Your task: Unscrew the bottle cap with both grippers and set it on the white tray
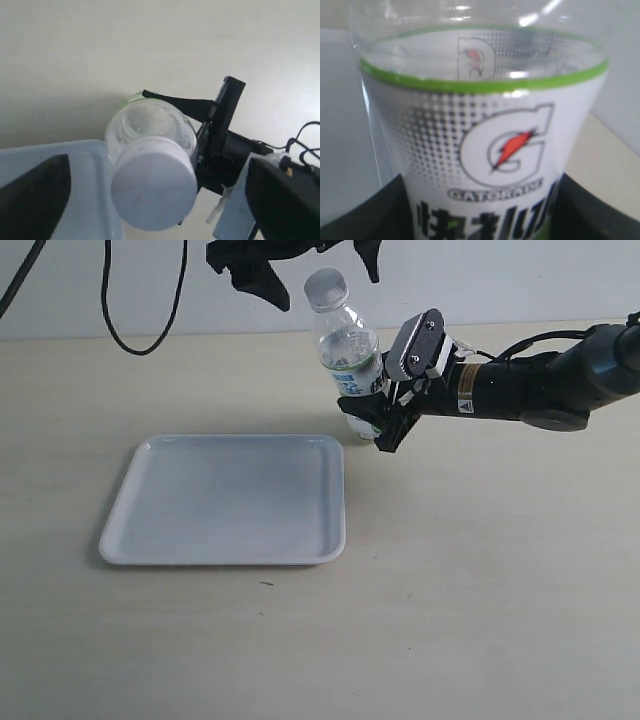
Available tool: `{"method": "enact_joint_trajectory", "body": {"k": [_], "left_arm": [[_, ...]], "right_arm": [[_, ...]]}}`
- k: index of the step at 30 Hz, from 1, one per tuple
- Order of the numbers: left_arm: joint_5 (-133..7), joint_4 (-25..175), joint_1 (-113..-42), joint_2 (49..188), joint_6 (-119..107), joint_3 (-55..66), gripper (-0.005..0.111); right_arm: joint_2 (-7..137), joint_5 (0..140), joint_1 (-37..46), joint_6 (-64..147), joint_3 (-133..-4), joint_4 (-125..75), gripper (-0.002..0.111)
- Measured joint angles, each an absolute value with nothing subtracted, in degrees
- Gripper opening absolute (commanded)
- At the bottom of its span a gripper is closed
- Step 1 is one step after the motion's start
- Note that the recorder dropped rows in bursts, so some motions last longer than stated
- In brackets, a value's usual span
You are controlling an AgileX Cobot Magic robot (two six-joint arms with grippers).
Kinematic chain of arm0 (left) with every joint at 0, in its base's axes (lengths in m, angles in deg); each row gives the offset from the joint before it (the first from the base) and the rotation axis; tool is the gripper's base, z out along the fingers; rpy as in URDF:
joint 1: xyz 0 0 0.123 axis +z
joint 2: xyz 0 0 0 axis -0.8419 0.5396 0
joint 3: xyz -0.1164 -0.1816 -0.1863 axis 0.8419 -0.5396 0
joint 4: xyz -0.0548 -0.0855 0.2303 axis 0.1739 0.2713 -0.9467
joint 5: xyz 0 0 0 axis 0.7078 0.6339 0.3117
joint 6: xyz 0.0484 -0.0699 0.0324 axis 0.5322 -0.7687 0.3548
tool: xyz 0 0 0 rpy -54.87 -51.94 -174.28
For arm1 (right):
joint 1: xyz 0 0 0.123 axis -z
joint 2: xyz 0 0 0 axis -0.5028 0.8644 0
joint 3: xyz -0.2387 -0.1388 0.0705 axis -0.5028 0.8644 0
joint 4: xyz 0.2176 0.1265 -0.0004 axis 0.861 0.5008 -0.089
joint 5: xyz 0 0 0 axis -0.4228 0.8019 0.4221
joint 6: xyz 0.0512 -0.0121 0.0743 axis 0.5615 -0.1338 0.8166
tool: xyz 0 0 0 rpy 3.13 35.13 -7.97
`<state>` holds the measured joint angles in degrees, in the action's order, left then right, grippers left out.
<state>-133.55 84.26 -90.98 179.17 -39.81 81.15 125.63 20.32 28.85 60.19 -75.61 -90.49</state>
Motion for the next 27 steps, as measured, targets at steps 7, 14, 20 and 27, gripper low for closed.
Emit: {"method": "enact_joint_trajectory", "body": {"k": [7, 14, 20, 27], "left_arm": [[-133.5, 86.0, -91.0, 179.2, -17.3, 81.1, 0.09], [-133.5, 86.0, -91.0, 179.2, -0.6, 81.1, 0.078], [-133.5, 86.1, -91.0, 179.2, 9.0, 81.1, 0.078], [-133.5, 86.1, -91.0, 179.2, 19.4, 81.1, 0.078]], "right_arm": [[125.6, 20.2, 28.9, 60.2, -75.6, -90.5, 0.0], [125.6, 20.2, 28.9, 60.6, -75.6, -90.5, 0.0], [125.6, 20.2, 28.9, 60.6, -75.6, -90.5, 0.0], [125.6, 20.2, 28.9, 60.7, -75.6, -90.5, 0.0]]}}
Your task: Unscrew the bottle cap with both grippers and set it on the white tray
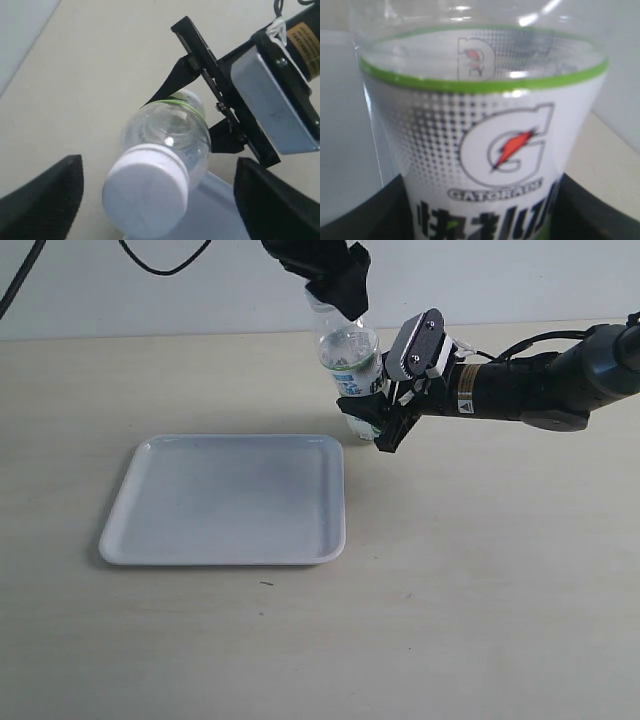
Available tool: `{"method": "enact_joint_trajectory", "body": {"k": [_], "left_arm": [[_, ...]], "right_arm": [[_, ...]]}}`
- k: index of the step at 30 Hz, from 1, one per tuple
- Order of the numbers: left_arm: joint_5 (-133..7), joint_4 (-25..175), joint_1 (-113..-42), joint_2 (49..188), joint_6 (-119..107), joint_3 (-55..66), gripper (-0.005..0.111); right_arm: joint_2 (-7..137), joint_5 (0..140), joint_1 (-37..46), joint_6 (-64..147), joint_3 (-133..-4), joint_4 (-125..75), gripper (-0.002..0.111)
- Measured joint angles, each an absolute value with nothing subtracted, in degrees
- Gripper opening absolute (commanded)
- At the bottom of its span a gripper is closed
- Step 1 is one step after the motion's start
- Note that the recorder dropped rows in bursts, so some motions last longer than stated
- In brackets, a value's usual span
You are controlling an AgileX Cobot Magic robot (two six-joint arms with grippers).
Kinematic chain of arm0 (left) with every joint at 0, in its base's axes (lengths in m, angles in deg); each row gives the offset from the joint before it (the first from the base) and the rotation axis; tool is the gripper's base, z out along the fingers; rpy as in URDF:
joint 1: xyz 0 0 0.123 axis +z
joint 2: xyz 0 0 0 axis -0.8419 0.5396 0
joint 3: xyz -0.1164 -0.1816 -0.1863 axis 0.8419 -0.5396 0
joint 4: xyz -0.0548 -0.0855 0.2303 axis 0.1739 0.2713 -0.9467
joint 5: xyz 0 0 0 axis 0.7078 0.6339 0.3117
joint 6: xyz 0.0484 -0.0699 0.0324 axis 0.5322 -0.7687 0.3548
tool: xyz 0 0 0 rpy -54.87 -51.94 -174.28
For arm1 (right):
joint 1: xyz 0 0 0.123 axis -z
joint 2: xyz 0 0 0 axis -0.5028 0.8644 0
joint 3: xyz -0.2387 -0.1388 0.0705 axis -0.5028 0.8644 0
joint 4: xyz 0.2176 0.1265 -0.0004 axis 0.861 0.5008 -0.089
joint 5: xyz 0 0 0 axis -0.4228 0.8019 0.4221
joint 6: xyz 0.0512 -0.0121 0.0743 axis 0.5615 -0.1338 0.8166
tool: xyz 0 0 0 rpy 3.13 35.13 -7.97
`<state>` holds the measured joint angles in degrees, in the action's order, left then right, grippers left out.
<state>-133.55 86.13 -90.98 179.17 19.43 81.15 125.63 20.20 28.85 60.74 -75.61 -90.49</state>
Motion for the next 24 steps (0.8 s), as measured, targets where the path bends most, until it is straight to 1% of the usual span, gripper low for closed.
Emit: {"method": "enact_joint_trajectory", "body": {"k": [6, 13, 15, 17, 23, 24], "left_arm": [[-133.5, 86.1, -91.0, 179.1, 25.0, 81.1, 0.078], [-133.5, 86.1, -90.6, 179.1, 26.5, 81.1, 0.078], [-133.5, 86.1, -90.0, 179.1, 26.2, 81.1, 0.075], [-133.5, 86.5, -89.5, 179.1, 25.8, 81.1, 0.067], [-133.7, 88.2, -89.1, 179.1, 25.4, 81.1, 0.036], [-133.8, 88.6, -89.1, 179.1, 25.4, 81.1, 0.029]], "right_arm": [[125.6, 20.1, 28.9, 61.0, -75.6, -90.5, 0.0], [125.6, 20.1, 28.9, 61.1, -75.6, -90.6, 0.0], [125.6, 20.1, 28.9, 61.1, -75.6, -90.6, 0.0], [125.6, 20.0, 28.9, 61.1, -75.6, -90.6, 0.0], [125.6, 20.0, 28.9, 61.4, -75.6, -90.6, 0.0], [125.6, 20.0, 28.9, 61.5, -75.6, -90.6, 0.0]]}}
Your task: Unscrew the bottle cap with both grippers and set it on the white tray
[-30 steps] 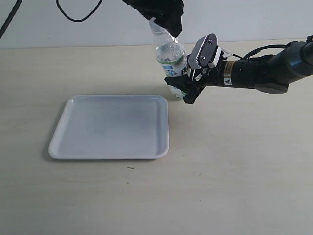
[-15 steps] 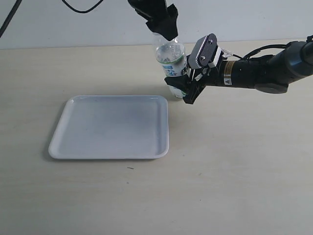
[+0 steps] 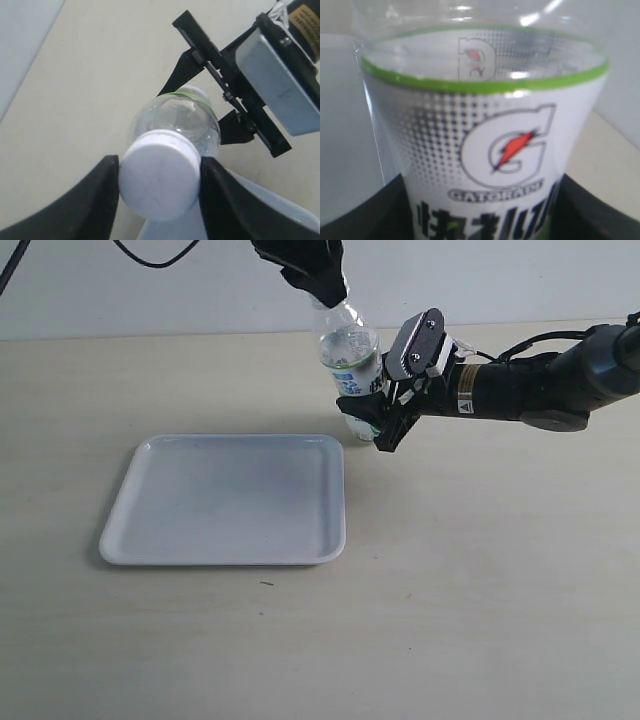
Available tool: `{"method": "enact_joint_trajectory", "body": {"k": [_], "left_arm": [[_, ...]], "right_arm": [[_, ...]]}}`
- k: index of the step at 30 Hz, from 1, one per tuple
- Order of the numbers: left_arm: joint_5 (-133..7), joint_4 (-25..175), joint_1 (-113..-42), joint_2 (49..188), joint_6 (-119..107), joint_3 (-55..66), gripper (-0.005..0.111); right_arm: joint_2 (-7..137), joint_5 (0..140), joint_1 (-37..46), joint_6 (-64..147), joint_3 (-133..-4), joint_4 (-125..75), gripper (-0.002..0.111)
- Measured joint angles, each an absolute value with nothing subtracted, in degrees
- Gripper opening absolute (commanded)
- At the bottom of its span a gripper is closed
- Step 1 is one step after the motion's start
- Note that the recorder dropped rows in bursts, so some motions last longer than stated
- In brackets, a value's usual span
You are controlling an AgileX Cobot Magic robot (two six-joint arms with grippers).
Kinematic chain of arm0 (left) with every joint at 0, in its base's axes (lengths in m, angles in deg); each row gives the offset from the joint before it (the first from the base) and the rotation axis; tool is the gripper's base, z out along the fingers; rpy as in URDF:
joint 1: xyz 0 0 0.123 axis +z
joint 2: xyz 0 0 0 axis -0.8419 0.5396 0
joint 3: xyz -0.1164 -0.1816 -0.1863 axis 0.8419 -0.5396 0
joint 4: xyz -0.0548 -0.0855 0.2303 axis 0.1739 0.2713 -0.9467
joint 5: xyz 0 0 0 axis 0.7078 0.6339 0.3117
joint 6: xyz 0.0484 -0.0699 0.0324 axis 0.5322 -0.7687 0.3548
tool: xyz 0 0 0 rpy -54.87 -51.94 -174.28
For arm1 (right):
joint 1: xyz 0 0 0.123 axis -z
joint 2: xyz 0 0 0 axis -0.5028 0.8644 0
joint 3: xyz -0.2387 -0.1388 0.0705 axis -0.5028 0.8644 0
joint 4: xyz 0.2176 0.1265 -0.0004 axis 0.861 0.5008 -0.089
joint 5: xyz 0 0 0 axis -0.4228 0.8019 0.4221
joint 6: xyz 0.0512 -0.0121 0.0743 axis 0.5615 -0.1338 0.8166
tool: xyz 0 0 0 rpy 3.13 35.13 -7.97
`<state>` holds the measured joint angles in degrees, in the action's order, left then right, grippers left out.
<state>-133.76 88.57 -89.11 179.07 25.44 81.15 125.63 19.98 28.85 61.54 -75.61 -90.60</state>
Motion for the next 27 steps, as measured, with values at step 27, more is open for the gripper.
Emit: {"method": "enact_joint_trajectory", "body": {"k": [27], "left_arm": [[-134.1, 88.3, -89.1, 179.1, -14.9, 81.1, 0.0]], "right_arm": [[125.6, 19.8, 28.9, 61.7, -75.6, -90.6, 0.0]]}}
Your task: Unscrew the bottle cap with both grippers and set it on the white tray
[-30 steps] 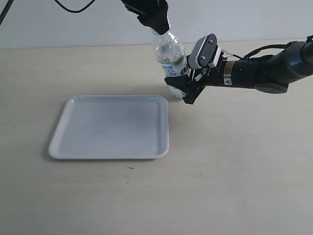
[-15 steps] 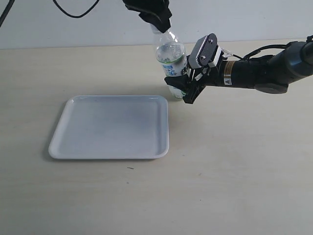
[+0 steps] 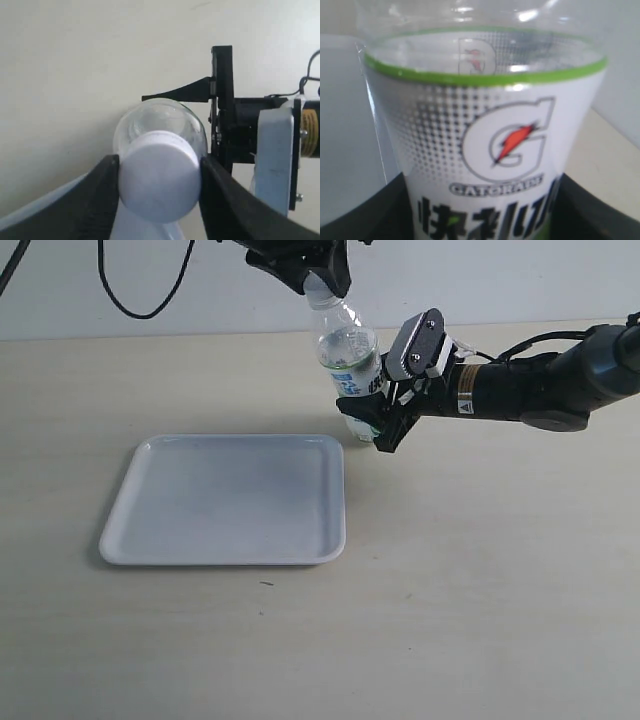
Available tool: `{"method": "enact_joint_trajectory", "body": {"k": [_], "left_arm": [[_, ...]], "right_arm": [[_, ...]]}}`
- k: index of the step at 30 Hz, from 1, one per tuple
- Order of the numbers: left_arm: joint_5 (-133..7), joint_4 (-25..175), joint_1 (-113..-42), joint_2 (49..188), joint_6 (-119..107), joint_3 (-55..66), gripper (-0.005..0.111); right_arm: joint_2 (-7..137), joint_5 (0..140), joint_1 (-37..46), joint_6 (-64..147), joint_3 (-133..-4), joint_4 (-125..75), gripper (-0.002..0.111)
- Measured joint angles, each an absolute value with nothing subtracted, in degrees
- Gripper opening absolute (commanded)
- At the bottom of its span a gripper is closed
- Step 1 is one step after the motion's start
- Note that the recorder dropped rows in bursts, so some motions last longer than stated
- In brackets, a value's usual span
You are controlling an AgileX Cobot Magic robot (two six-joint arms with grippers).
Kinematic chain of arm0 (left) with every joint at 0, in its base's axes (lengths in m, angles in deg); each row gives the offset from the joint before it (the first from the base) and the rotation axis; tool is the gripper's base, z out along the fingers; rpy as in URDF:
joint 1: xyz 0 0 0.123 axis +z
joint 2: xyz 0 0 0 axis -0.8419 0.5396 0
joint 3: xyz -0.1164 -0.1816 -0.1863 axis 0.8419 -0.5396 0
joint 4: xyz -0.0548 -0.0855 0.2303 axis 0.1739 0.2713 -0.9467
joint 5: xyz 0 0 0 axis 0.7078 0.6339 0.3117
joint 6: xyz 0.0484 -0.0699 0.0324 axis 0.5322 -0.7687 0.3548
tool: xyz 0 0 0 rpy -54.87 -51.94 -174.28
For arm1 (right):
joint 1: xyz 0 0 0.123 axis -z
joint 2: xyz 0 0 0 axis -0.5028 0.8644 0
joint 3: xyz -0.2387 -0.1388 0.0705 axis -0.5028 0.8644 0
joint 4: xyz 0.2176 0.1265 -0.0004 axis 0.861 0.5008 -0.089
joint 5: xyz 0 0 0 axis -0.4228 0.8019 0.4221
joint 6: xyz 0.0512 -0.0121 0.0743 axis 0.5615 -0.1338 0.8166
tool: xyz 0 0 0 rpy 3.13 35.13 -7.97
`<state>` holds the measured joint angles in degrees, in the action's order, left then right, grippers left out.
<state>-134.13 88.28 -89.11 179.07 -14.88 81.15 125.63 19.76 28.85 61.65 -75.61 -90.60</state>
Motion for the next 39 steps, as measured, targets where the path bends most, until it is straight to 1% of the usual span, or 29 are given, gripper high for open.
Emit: {"method": "enact_joint_trajectory", "body": {"k": [15, 26, 28, 29, 30, 32, 36, 37, 38, 39], "left_arm": [[-134.4, 89.1, -89.1, 179.1, -49.9, 81.1, 0.0], [-134.5, 89.7, -89.1, 179.1, -54.8, 81.1, 0.0], [-134.5, 89.7, -89.1, 179.1, -54.9, 81.1, 0.003], [-134.5, 89.7, -89.1, 179.1, -54.9, 81.1, 0.007], [-134.5, 89.7, -89.1, 179.1, -54.9, 81.1, 0.014], [-134.5, 89.8, -89.1, 179.1, -54.5, 81.1, 0.031], [-134.3, 90.3, -89.1, 179.1, -53.9, 81.1, 0.082], [-134.1, 90.8, -89.1, 179.1, -53.8, 81.1, 0.091], [-133.8, 91.1, -89.1, 179.1, -53.2, 81.1, 0.095], [-133.8, 91.5, -89.1, 179.1, -52.8, 81.1, 0.096]], "right_arm": [[125.6, 19.8, 28.9, 61.7, -75.6, -90.6, 0.0], [125.6, 19.6, 28.9, 61.7, -75.6, -90.8, 0.0], [125.6, 19.6, 28.9, 61.7, -75.6, -90.8, 0.0], [125.6, 19.6, 28.9, 61.7, -75.6, -90.8, 0.0], [125.6, 19.6, 28.9, 61.7, -75.6, -90.8, 0.0], [125.6, 19.6, 28.9, 62.0, -75.6, -90.8, 0.0], [125.6, 19.6, 28.9, 62.4, -75.6, -90.9, 0.0], [125.6, 19.6, 28.9, 62.4, -75.6, -90.9, 0.0], [125.6, 19.6, 28.9, 62.4, -75.6, -90.9, 0.0], [125.6, 19.5, 28.9, 62.4, -75.6, -91.0, 0.0]]}}
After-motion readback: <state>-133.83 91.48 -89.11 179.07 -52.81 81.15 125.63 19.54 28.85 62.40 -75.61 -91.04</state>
